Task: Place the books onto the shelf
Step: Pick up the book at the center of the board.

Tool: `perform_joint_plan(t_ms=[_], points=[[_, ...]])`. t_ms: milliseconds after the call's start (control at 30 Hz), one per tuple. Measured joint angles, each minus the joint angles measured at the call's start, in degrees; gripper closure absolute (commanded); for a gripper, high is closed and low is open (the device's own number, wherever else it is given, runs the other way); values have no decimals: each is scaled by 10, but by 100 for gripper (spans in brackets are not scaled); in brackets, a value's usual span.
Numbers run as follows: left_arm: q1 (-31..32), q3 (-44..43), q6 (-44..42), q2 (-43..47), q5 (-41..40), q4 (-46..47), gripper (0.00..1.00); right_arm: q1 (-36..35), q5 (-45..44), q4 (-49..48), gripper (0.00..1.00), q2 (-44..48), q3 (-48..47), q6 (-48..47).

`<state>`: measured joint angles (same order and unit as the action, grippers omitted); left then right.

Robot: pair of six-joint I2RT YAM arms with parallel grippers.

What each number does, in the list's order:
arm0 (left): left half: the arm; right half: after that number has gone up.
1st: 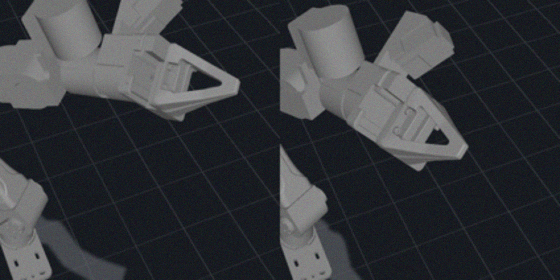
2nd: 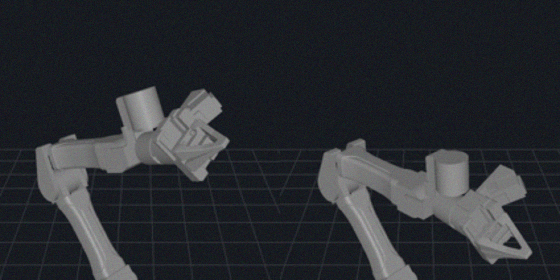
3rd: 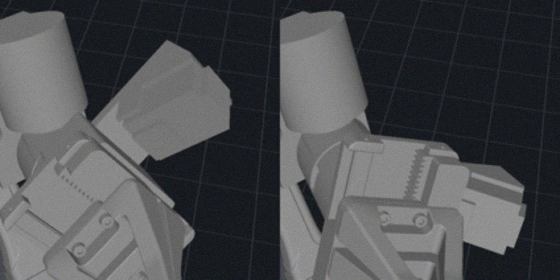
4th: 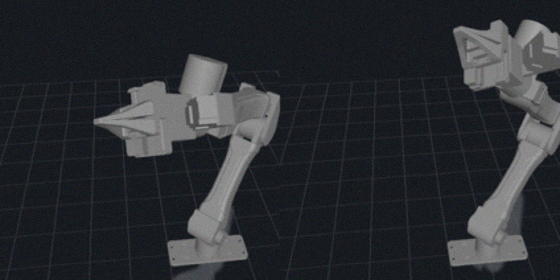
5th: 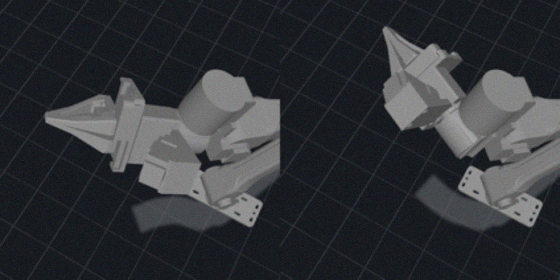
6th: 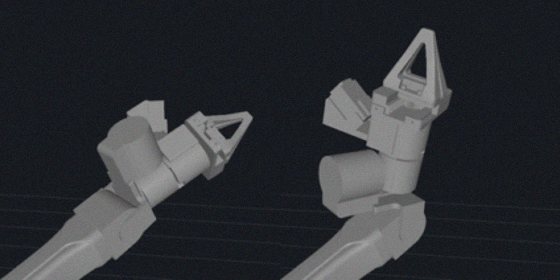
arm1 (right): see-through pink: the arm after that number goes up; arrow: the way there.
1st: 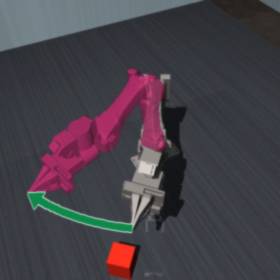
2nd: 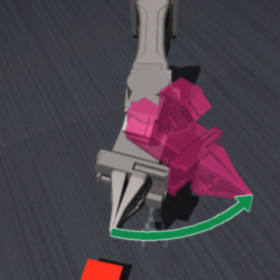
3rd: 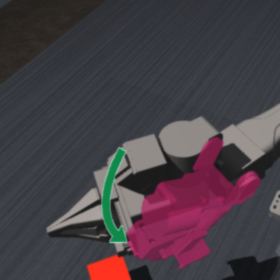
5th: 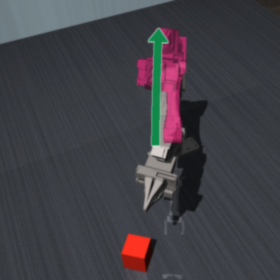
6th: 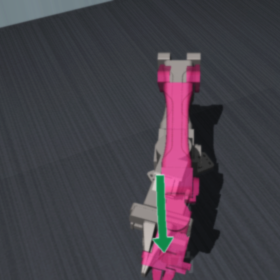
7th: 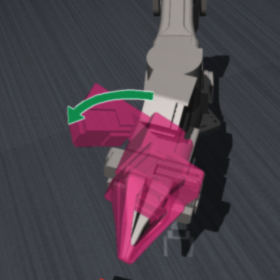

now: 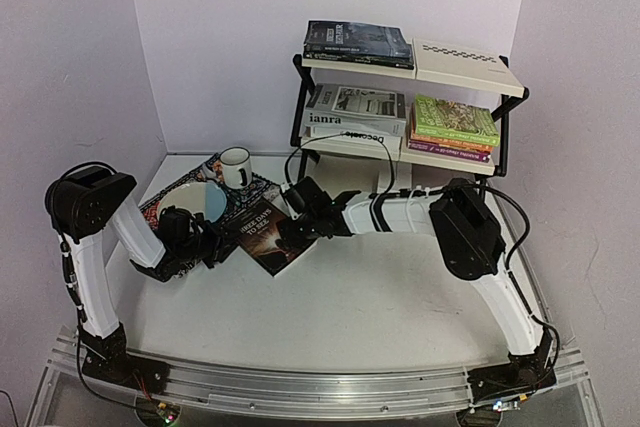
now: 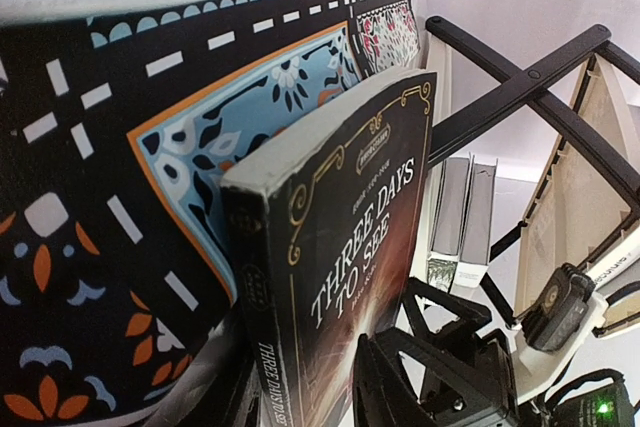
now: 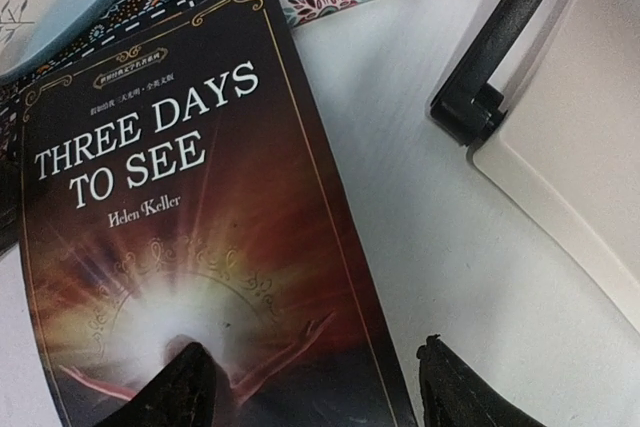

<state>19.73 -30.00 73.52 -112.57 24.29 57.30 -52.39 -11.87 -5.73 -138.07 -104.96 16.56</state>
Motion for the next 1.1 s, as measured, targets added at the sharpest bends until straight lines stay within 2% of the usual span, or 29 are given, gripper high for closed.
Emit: perform_joint_plan(t_ms=[133, 433, 600, 733, 900, 1100], points=[[0, 0, 0, 0, 0, 0, 67, 7, 10, 1, 37, -19, -22, -3], [0, -10, 0, -10, 11, 4, 67, 20, 90, 3, 51, -37, -47, 5], [0, -15, 0, -13, 16, 3, 69, 22, 120, 2, 52, -38, -47, 15], [0, -16, -1, -15, 17, 3, 77, 22, 130, -14, 52, -38, -35, 19], [0, -15, -6, -16, 16, -5, 98, 21, 130, -28, 49, -37, -27, 19], [2, -2, -10, 2, 16, -7, 100, 7, 102, -25, 43, 7, 28, 6]])
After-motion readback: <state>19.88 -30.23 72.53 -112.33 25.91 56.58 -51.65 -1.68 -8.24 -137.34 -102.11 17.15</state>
